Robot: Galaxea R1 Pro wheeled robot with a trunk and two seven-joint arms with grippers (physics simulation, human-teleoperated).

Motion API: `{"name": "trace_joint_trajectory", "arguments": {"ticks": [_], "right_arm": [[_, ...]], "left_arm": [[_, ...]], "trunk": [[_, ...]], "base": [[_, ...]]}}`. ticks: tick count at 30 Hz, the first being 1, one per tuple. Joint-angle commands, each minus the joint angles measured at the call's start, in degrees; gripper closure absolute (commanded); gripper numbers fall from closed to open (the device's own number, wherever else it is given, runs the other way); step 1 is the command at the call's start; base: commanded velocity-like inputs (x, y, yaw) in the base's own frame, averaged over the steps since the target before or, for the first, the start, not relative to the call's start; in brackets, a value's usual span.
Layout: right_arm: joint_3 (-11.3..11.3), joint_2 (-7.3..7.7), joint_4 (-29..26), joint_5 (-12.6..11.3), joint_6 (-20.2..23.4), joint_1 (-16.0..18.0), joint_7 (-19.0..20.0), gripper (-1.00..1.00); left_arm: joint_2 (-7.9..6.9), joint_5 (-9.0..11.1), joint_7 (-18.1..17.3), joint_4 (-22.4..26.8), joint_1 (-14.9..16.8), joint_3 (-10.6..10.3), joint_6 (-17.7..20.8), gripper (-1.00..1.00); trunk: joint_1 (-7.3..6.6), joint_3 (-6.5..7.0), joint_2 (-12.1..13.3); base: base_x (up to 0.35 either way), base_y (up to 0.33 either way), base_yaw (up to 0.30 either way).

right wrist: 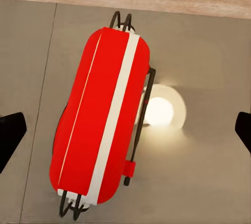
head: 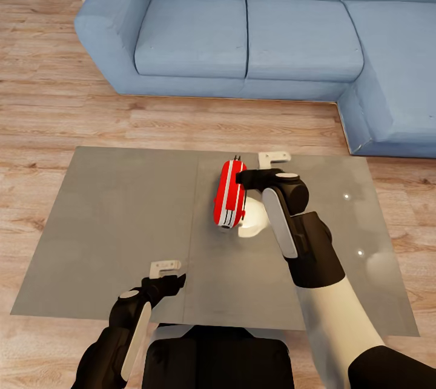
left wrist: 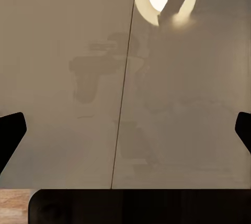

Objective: Turn on the radio receiver that's on the table in the living room.

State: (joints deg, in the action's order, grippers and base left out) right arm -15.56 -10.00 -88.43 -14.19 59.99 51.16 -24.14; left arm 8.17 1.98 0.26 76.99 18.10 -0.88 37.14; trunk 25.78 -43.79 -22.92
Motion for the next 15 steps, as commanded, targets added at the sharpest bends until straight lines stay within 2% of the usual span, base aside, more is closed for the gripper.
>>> {"name": "trace_joint_trajectory", "arguments": {"ticks": [1,4,6,15], "right_arm": [[0.0,0.0,0.0,-0.63,0.01,0.0,-0.01,-1.0],[-0.04,0.0,0.01,-3.72,0.01,0.0,-0.04,-1.0],[-0.07,0.0,0.01,-4.66,0.01,-0.01,-0.29,-1.0],[-0.2,0.0,0.01,-5.35,0.01,-0.01,-1.72,-1.0]], "left_arm": [[0.0,0.01,0.0,0.0,0.0,0.0,-0.01,-1.0],[-0.02,0.03,0.0,0.0,0.01,0.0,-0.04,-1.0],[-0.03,0.03,0.0,0.0,-0.01,0.0,-0.04,-1.0],[-0.01,0.04,0.0,0.0,0.0,0.0,-0.05,-1.0]], "trunk": [[0.0,0.0,0.0],[0.0,0.0,0.0],[0.0,0.0,0.0],[0.0,0.0,0.0]], "base": [[0.0,0.0,0.0],[0.0,0.0,0.0],[0.0,0.0,0.0],[0.0,0.0,0.0]]}}
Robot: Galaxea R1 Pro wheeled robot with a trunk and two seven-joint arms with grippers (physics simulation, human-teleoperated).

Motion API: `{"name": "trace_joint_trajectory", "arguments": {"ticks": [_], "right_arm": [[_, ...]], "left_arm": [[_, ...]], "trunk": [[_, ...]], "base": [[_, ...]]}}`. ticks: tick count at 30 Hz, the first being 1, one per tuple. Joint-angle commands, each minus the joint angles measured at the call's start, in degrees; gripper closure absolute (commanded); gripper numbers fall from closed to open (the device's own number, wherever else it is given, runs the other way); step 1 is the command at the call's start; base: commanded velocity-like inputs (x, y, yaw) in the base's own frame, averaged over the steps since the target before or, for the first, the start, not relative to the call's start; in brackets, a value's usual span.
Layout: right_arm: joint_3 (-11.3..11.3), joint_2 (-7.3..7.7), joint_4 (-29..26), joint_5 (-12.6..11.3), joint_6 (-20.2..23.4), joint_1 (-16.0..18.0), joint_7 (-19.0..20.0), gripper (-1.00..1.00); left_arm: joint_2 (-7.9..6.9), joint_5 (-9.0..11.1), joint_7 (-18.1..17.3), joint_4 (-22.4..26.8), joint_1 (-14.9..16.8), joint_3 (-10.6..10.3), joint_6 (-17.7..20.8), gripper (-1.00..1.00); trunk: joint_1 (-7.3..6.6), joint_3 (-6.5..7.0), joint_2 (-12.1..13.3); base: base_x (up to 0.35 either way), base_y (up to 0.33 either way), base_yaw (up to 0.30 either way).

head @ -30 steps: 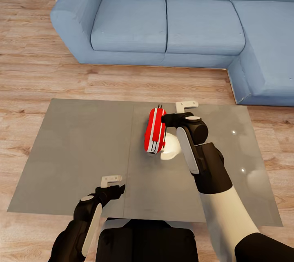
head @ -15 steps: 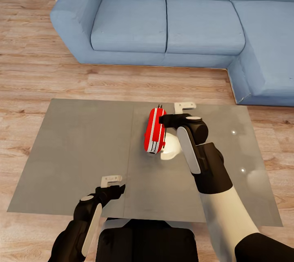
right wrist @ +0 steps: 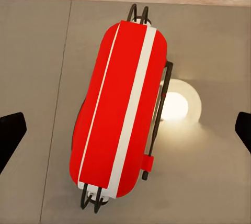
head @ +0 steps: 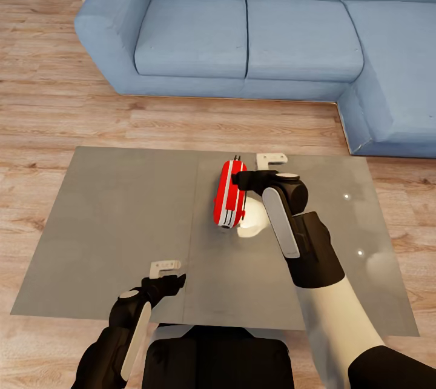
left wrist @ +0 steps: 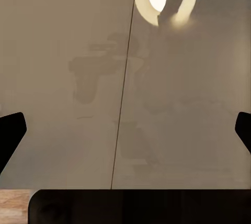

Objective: Turn on the radio receiver that's on the table in the living room.

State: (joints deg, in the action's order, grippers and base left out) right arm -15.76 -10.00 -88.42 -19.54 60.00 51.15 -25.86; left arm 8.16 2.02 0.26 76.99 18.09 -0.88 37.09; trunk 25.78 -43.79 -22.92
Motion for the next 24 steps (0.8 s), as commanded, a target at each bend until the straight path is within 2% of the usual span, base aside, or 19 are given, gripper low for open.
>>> {"name": "trace_joint_trajectory", "arguments": {"ticks": [1,24], "right_arm": [[-0.05,0.0,0.0,-0.02,0.0,0.0,-0.04,-1.0],[-0.15,0.0,-0.09,-0.14,-0.04,0.0,-0.09,-1.0]], "left_arm": [[-0.01,0.0,-0.02,0.0,0.0,0.0,0.0,-1.0],[-0.06,0.0,-0.08,0.0,-0.01,0.0,-0.09,-1.0]], "trunk": [[0.0,0.0,0.0],[0.0,0.0,0.0]], "base": [[0.0,0.0,0.0],[0.0,0.0,0.0]]}}
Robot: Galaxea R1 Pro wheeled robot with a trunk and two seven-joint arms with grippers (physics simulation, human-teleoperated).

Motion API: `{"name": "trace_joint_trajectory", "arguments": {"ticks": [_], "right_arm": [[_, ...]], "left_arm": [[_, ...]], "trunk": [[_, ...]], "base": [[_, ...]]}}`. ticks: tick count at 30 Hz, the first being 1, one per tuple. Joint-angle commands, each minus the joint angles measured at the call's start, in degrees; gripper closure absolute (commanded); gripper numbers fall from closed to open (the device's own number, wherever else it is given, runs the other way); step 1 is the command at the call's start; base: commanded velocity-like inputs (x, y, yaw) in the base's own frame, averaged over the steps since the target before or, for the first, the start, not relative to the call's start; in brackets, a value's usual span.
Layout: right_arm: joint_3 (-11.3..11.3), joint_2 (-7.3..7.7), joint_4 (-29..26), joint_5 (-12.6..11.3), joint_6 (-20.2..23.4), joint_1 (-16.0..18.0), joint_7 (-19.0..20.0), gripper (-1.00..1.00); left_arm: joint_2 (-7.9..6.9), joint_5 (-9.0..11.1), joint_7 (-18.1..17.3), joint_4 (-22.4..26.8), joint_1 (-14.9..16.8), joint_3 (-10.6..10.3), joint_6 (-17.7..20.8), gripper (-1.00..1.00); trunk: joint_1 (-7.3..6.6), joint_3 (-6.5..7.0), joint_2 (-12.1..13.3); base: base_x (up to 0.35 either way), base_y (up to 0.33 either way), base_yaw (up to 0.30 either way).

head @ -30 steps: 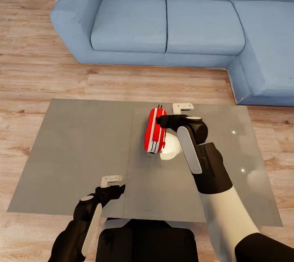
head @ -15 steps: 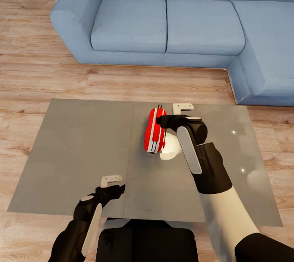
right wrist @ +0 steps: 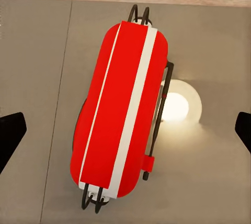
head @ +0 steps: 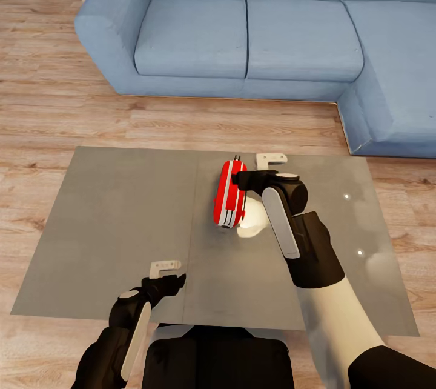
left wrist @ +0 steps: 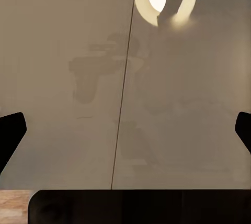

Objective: Turn on the radio receiver that's on the table in the living room.

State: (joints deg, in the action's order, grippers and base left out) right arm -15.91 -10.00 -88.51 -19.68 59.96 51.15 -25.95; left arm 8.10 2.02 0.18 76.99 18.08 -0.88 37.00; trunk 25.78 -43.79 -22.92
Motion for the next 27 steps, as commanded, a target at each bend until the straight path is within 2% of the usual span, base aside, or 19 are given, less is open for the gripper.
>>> {"name": "trace_joint_trajectory", "arguments": {"ticks": [1,12,15,18,27], "right_arm": [[0.0,0.0,0.0,0.0,0.0,0.0,0.0,-1.0],[-0.09,0.0,0.06,-0.33,-0.02,0.0,0.02,-1.0],[-0.09,0.0,0.08,-2.45,0.01,0.0,0.0,-1.0],[-0.11,0.0,0.15,-3.29,-0.02,0.0,-0.08,-1.0],[-0.2,0.0,0.67,-4.07,-2.01,0.0,-0.15,-1.0]], "left_arm": [[0.0,0.0,0.0,0.0,0.01,0.0,0.0,-1.0],[-0.02,0.03,0.0,-0.07,0.01,0.0,-0.07,-1.0],[-0.02,0.07,0.0,-0.08,0.01,0.0,-0.08,-1.0],[-0.02,0.08,0.0,-0.09,0.02,0.0,-0.09,-1.0],[-0.02,0.09,0.0,-0.09,0.01,0.0,-0.09,-1.0]], "trunk": [[0.0,0.0,0.0],[0.0,0.0,0.0],[0.0,0.0,0.0],[0.0,0.0,0.0],[0.0,0.0,0.0]], "base": [[0.0,0.0,0.0],[0.0,0.0,0.0],[0.0,0.0,0.0],[0.0,0.0,0.0],[0.0,0.0,0.0]]}}
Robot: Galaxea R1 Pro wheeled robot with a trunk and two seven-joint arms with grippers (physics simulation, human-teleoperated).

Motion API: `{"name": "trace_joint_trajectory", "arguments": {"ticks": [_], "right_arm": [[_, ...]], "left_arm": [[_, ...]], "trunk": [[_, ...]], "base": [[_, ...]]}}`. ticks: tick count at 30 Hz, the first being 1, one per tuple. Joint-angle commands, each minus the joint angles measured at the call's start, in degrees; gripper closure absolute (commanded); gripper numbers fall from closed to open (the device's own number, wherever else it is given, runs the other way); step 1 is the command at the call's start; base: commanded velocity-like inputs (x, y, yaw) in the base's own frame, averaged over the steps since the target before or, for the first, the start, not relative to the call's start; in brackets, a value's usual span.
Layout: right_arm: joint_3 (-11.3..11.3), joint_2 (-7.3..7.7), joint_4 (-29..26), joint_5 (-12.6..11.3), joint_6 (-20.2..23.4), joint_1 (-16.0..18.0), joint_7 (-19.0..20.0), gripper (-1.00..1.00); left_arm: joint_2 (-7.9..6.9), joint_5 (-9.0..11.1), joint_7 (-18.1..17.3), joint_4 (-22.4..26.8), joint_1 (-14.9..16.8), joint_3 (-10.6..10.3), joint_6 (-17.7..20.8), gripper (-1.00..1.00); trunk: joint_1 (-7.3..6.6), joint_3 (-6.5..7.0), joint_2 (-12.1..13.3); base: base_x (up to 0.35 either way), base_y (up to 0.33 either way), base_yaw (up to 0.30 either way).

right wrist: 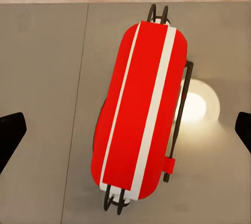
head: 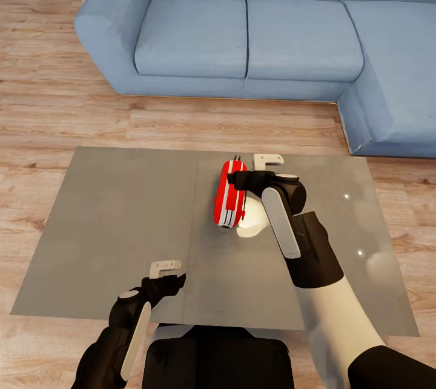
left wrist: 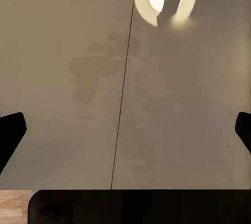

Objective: Turn on the radio receiver that's on the table in the living room.

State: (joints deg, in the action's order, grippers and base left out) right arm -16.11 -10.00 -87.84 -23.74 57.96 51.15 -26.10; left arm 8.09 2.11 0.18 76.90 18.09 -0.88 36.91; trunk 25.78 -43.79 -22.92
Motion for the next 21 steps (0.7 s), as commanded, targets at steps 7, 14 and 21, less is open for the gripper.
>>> {"name": "trace_joint_trajectory", "arguments": {"ticks": [7,14,21], "right_arm": [[-0.14,0.0,1.56,-0.08,-4.49,0.0,-1.12,-1.0],[-0.29,0.0,9.28,-0.14,-9.34,1.32,-2.39,-1.0],[-0.36,0.0,17.66,-3.22,-12.58,4.66,-2.51,-1.0]], "left_arm": [[0.0,0.0,0.0,0.0,0.0,0.0,0.0,-1.0],[0.0,0.0,0.0,0.0,0.01,0.0,0.0,-1.0],[0.0,0.0,0.0,-0.24,0.02,0.0,-0.07,-1.0]], "trunk": [[0.0,0.0,0.0],[0.0,0.0,0.0],[0.0,0.0,0.0]], "base": [[0.0,0.0,0.0],[0.0,0.0,0.0],[0.0,0.0,0.0]]}}
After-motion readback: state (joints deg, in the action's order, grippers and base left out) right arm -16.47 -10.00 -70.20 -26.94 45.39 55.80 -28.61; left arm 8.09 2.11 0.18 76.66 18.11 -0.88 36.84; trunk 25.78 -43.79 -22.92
